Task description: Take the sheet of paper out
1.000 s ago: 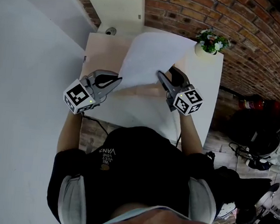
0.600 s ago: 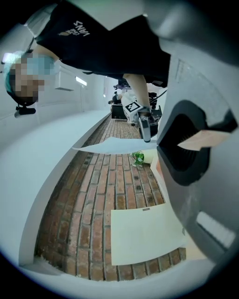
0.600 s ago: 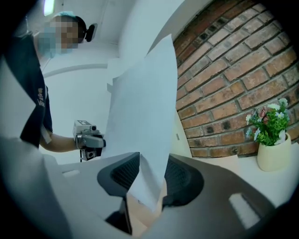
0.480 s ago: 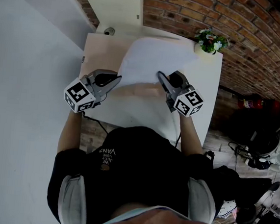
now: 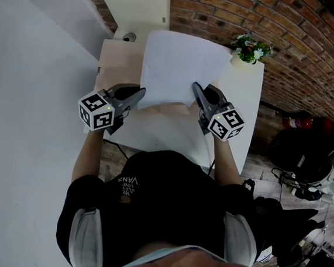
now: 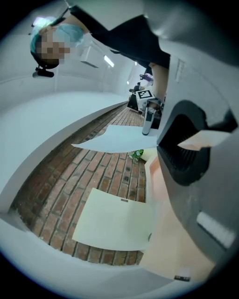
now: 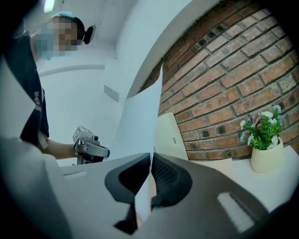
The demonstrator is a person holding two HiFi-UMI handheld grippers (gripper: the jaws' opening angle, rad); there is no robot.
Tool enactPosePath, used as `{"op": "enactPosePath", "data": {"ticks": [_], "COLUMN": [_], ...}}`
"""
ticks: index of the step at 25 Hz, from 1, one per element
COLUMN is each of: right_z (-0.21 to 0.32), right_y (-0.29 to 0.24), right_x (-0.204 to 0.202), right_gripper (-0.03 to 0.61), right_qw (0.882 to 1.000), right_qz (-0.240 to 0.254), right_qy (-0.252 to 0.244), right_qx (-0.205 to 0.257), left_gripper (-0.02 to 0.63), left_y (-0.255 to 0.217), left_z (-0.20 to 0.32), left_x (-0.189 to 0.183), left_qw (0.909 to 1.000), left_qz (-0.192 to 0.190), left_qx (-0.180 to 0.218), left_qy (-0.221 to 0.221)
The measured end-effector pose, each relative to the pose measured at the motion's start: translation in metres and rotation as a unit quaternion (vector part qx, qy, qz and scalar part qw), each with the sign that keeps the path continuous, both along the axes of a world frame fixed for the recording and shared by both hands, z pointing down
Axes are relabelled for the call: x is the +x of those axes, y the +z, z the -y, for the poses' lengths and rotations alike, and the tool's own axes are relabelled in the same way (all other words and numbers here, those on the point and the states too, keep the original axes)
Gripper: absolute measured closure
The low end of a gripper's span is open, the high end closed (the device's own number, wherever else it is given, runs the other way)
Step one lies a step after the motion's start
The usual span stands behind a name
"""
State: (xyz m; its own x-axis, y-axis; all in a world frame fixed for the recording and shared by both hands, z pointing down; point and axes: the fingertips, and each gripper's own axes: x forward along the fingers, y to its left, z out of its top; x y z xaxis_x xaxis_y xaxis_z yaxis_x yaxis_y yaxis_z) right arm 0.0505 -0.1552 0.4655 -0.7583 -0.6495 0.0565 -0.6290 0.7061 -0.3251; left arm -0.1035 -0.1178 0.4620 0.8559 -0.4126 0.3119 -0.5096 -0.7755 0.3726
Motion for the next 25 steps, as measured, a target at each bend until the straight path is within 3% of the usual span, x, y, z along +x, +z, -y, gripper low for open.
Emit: {"op": "enactPosePath", "data": {"ticks": [12,25], "right_z": [-0.008,-0.03], "right_y": [0.013,0.034], "right_x": [0.01,0.027], "right_gripper": [0.577,0.577], "right_qw": [0.996,0.982], "right_qz": [-0.02,-0.029], "right_qy": [0.051,0.108], "right_qx": [-0.074,-0.154], "left_gripper": [0.613,0.612], "left_y": [0.028,0.046], "left_z": [-0.001,-0.017], "left_x": [0.004,0.021], "left_qw": [0.9955,0.9901], "left_qz": [-0.041,-0.042], "left_qx": [-0.081,-0.134], "left_qy": [-0.026,0.009]}}
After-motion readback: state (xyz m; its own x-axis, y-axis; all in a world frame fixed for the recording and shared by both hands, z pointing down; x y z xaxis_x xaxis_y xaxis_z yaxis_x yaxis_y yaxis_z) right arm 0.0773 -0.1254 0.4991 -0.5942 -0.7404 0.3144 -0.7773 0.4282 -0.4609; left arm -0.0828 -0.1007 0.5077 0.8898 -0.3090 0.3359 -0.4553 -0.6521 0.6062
